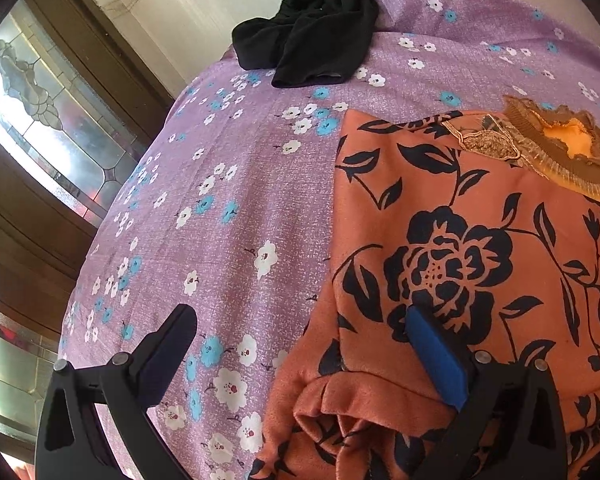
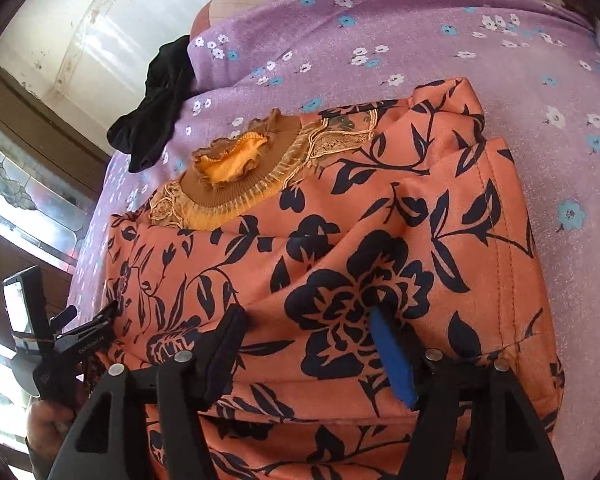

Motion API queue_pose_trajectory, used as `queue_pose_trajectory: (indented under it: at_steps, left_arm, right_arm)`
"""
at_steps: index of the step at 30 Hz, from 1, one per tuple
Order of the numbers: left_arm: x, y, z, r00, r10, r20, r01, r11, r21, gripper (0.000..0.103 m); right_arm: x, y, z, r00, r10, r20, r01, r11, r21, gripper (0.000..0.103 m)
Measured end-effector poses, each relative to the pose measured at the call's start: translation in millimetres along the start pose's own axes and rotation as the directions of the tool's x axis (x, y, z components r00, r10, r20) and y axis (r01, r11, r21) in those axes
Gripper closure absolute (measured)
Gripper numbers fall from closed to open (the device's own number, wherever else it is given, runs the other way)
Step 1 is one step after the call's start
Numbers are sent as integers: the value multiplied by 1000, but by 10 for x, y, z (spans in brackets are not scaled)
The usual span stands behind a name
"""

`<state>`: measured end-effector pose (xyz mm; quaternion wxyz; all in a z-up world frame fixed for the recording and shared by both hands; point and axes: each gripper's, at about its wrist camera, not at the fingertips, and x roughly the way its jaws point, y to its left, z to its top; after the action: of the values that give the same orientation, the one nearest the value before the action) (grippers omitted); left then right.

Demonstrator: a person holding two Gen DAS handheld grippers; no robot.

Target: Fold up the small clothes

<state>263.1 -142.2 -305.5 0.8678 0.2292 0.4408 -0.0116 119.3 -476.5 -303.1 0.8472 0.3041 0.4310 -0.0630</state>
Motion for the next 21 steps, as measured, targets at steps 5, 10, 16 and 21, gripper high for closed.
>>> queue_pose_trajectory:
  at_steps: [5,10,16,21]
  left_arm:
    - [-13,97,-127,999,-42,4,42,995,-86,0]
    - [-281,277,-465,988,-153,9,153,988,-17,0]
    - [-825,483,-1284,993,-96,68,93,994,54,0]
    - [-1209,668,-1976,970,-243,29,244,969,-31,0]
  right_arm:
    - [-124,-28,-95,999,30,19,-31,999,42,35]
    - [-485,-112,-548,998,57,-14,-56,997,48,35]
    - [-877,-149,-1195,997,76,25,-75,997,-25,36]
    - [-997,-187,-1620,986,161,34,-161,987,25,36]
